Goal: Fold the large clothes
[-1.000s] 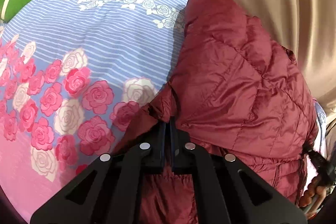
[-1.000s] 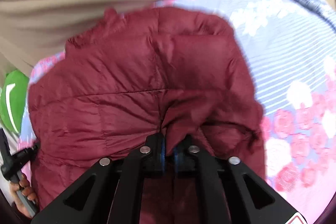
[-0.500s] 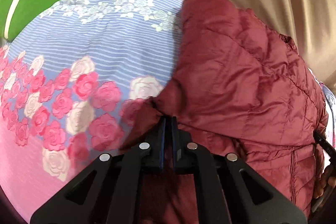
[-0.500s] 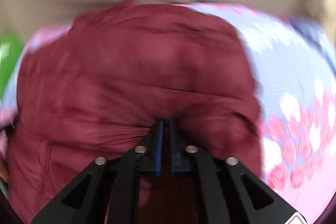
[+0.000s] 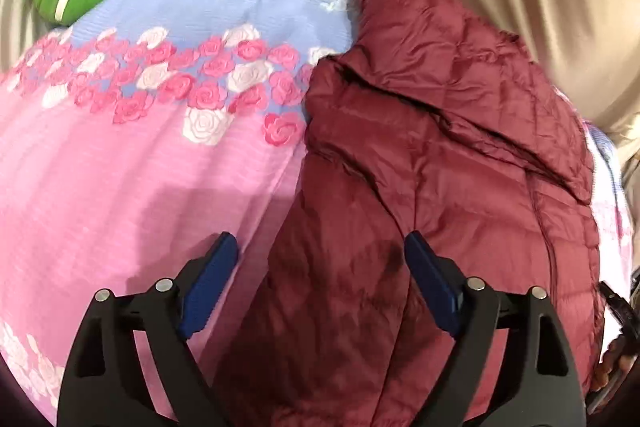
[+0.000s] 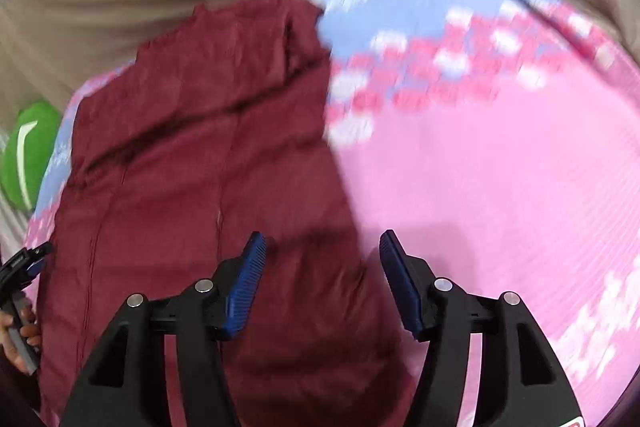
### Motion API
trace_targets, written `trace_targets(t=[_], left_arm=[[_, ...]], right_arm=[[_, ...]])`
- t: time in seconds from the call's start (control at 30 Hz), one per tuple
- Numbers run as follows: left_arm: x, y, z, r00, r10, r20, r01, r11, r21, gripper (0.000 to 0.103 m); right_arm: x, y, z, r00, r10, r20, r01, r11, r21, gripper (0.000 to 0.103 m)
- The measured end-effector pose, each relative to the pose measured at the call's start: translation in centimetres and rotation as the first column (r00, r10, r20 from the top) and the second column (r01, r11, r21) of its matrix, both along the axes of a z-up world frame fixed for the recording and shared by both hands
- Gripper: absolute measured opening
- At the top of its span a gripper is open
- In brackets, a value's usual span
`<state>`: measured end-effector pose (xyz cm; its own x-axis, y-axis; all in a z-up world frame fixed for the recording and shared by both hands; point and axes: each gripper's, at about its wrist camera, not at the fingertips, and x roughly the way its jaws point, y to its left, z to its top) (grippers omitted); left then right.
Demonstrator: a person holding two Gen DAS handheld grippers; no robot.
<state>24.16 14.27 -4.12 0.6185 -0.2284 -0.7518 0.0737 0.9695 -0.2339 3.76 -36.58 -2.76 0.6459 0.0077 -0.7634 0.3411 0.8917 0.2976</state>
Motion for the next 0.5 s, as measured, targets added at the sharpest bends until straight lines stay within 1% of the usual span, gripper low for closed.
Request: trace_targets(t=[0.03,0.07,0.1,0.13,0.17,0.2,0.23,0.3,0.37,0.4,0.5], left_arm=[[-0.3,-0.1,-0.1,1.000,-0.002,-0.013,0.002,1.000,0.024,0.080],[-0.7,-0.4,-0.1,1.000,-0.006,-0.011,0.006,0.999,0.047,0.076],[-0.9,-0.6,-0.1,1.000,-0.014,-0.009,0.015,0.998,0.065,0.058],[-1.5,-0.9,-0.1,0.999,-0.032,-0.003,0.032,0.995,0.098,0.031],[-2.0,-0.8,-0.2,0.998,-0.055,-0.014,0.056,0.994,0.098,0.022],[-2.7,-0.7,-0.3,0.997,-0.071,-0.022,0.073,0.993,0.088,0.011],[-3.2,-0.6,-0.4,0.996,-0.087,-0.036,0.089,0.993,0.077,0.006],[-5.1,-0.3,-0.3,0.992,-0.118,-0.055,0.122,0.989,0.081,0.005],[-7.1,0.3,-0.2,0.986,-0.145,-0.080,0.152,0.985,0.085,0.004],[-7.9,0.6,-0.2,0.983,-0.155,-0.093,0.163,0.983,0.083,0.004],[-12.3,2.4,-0.5,0.973,-0.178,-0.149,0.185,0.982,0.035,0.005]], right_arm=[[-0.2,0.5,-0.1,1.000,-0.007,-0.001,0.007,1.000,-0.029,0.051],[0.1,0.5,-0.1,1.000,0.011,-0.012,-0.011,0.999,-0.037,0.029],[-0.1,0.8,-0.2,1.000,0.024,-0.015,-0.025,0.999,-0.021,0.022],[-0.4,0.8,-0.2,1.000,0.028,-0.009,-0.028,1.000,0.009,0.010],[-0.4,0.9,-0.1,1.000,0.028,-0.008,-0.028,0.999,0.018,0.006],[-0.9,1.0,0.0,1.000,0.026,-0.008,-0.026,0.999,0.019,0.005],[-1.5,1.4,0.1,1.000,0.026,-0.008,-0.026,0.999,0.020,0.004],[-3.1,1.7,0.1,0.999,0.025,-0.020,-0.025,0.999,0.023,0.004],[-4.4,1.7,0.1,0.999,0.032,-0.042,-0.031,0.999,0.025,0.004],[-6.0,2.0,0.0,0.997,0.040,-0.065,-0.038,0.999,0.032,0.004],[-9.7,2.4,-0.5,0.993,0.055,-0.107,-0.048,0.997,0.067,0.004]])
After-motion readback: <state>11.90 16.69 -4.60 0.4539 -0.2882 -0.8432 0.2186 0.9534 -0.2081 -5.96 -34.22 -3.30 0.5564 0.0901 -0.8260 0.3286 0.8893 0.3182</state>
